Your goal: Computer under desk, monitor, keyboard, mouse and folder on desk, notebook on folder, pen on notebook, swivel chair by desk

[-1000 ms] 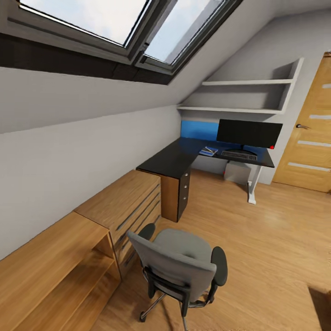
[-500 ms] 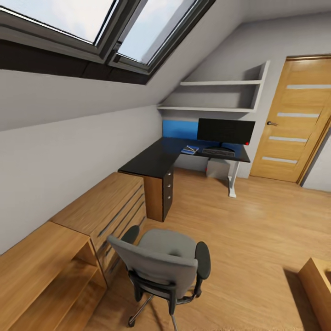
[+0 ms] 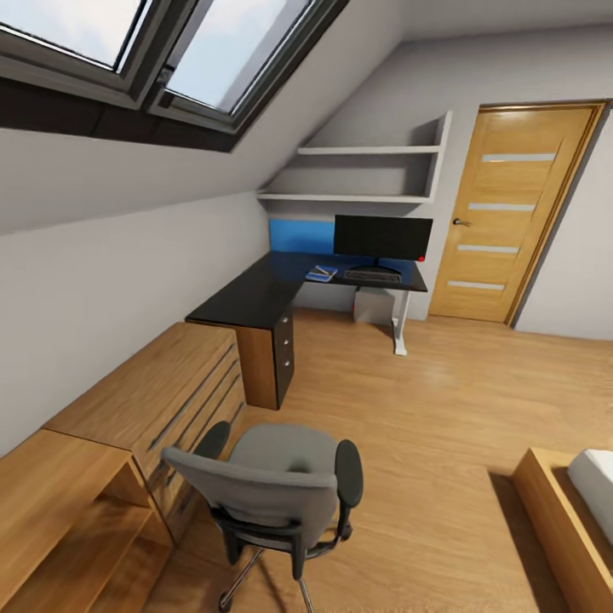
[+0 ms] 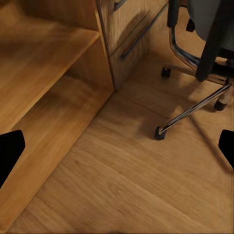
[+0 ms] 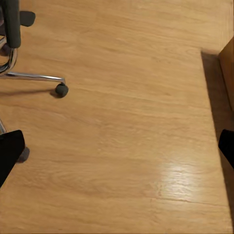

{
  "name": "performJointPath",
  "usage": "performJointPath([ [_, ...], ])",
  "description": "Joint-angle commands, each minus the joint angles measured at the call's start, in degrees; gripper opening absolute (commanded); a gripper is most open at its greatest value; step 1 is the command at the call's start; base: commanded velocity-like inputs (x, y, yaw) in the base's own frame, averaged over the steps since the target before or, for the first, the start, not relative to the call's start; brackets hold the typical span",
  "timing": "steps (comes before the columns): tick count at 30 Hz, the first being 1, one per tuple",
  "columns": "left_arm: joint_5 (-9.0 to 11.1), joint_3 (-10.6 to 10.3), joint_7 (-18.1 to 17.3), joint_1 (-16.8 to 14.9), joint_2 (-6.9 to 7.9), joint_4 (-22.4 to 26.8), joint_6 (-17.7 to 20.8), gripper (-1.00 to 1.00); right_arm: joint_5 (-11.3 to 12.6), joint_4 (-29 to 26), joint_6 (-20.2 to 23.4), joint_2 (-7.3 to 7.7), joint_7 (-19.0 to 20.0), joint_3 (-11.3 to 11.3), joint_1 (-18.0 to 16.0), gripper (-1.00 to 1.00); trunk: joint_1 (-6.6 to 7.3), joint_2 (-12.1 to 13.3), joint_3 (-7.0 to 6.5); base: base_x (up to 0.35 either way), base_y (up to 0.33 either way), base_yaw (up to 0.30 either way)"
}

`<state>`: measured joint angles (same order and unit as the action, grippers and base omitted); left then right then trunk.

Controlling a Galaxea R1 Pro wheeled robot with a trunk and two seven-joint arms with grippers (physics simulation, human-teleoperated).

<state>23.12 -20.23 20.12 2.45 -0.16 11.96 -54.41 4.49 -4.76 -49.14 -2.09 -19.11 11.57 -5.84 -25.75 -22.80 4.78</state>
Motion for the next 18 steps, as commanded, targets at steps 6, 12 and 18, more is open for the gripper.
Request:
performJointPath([
  [6, 3.3, 0.0, 0.3, 0.0, 0.18, 7.3, 2.9, 1.00, 4.2, -7.3, 4.9, -0.07, -0.2, 0.4, -0.3, 1.00, -0.03, -0.1, 0.54, 0.000, 0.000, -0.202],
  [12, 6.1, 0.3, -0.2, 0.0, 0.83, 6.0, 4.4, 1.00, 14.2, -8.6, 8.0, 0.85, 0.4, 0.5, -1.6, 1.00, -0.03, -0.1, 0.96, 0.000, 0.000, -0.199],
  [18, 5.7, -0.3, -0.6, 0.0, 1.20, 2.6, 4.5, 1.00, 15.3, -3.2, 7.6, 2.36, 3.8, 0.4, -1.8, 1.00, -0.03, -0.1, 1.35, 0.000, 0.000, -0.199],
])
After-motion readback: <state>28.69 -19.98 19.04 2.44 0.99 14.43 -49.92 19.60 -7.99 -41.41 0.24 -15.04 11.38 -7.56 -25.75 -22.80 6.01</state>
